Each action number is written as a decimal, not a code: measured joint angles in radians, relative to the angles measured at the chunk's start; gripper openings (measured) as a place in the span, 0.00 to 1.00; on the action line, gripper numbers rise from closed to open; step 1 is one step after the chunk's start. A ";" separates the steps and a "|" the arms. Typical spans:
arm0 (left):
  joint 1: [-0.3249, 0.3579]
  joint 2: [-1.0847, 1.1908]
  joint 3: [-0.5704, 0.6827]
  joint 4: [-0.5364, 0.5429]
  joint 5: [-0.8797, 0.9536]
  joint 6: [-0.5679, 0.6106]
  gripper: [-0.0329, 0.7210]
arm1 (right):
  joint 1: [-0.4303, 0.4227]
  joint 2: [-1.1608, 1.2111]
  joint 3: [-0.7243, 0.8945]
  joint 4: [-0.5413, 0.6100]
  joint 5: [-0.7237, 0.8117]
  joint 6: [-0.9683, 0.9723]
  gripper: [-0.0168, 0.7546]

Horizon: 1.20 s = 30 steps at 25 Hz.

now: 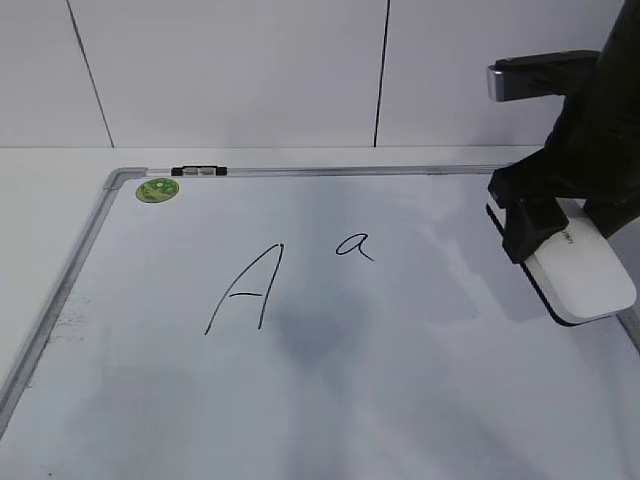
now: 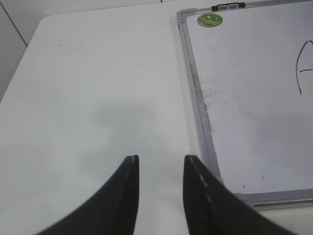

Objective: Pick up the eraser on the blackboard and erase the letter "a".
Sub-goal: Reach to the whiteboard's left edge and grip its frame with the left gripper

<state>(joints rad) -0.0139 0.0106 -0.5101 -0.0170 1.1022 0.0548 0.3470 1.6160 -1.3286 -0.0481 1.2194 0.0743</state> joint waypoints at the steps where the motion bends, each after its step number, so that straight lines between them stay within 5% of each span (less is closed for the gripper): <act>1: 0.000 0.000 0.000 -0.011 -0.002 0.000 0.35 | 0.000 0.000 0.000 0.000 0.000 0.000 0.71; 7: 0.000 0.137 -0.097 -0.054 -0.002 0.000 0.35 | 0.000 0.000 -0.002 -0.003 0.002 0.000 0.71; 21: 0.000 1.048 -0.537 -0.272 -0.033 0.000 0.35 | 0.000 0.000 -0.002 -0.003 0.002 0.000 0.71; 30: 0.000 1.451 -0.636 -0.281 -0.053 0.000 0.35 | 0.000 0.000 -0.002 -0.004 0.002 0.000 0.71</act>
<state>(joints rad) -0.0139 1.4617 -1.1457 -0.2979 1.0495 0.0548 0.3470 1.6160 -1.3303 -0.0525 1.2216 0.0743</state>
